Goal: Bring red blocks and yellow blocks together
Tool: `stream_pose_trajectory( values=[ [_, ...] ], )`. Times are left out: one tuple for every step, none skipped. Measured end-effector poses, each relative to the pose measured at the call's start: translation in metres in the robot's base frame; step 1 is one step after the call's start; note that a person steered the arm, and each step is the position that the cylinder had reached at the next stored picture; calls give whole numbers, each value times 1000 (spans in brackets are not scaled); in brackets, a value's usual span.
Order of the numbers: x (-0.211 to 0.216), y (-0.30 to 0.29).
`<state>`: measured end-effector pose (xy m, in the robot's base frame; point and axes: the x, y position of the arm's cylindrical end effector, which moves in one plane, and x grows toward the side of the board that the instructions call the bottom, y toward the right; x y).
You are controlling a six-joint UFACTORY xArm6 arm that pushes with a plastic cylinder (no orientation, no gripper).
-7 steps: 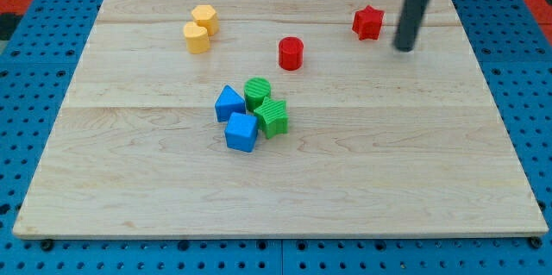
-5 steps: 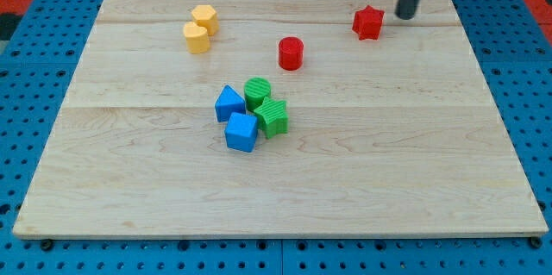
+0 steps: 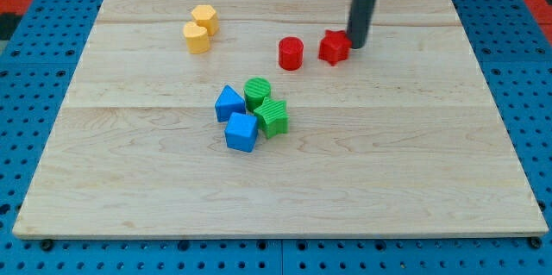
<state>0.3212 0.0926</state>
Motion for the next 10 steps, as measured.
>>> stream_pose_trajectory(
  values=[
    [4, -35],
    [38, -15],
    [60, -18],
    [65, -28],
    [12, -75],
    [-11, -132],
    [-18, -128],
    [-16, -122],
    [31, -123],
    [41, -161]
  ],
)
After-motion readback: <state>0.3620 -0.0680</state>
